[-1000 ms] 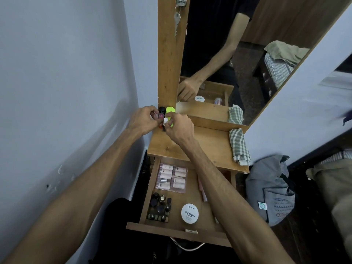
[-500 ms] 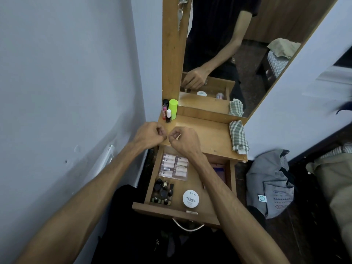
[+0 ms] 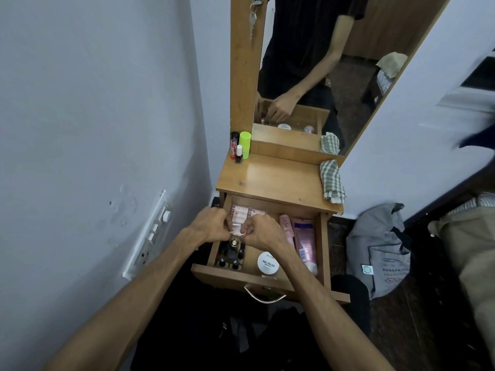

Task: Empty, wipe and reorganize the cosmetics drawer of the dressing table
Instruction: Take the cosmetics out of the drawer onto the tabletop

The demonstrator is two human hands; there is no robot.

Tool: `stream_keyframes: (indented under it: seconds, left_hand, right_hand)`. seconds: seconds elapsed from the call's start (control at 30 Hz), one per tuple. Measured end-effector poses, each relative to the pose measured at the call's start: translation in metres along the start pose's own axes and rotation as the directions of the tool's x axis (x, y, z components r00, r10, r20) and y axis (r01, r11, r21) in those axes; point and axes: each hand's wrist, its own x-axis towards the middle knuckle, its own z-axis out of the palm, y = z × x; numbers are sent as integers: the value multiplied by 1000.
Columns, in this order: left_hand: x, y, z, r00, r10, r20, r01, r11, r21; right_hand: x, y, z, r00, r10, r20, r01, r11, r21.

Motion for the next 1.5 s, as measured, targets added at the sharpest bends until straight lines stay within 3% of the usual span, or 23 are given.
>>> stream_keyframes:
  seconds: [0.2, 0.63, 0.93, 1.2, 1.5]
  left_hand:
    - [-6, 3, 3, 999, 24, -39, -22, 998, 50]
    - [-5, -9, 16, 988, 66, -142, -67, 998, -2]
    - [-6, -10, 17, 975, 143, -169, -130, 988, 88]
    - [-11, -6, -2, 973, 124, -193, -123, 992, 15]
    - [-10, 4, -48, 936, 149, -319, -163, 986, -18]
  right_hand:
    - [-6, -3, 11, 999, 49, -12, -49, 999, -14]
    - [4, -13, 17, 999, -2, 42, 5, 997, -77]
    - [4, -14, 22, 999, -15, 40, 19, 995, -102]
    - [1, -12, 6, 997, -57, -42, 57, 998, 12]
    - [11, -24, -33, 982, -73, -173, 86, 994, 67]
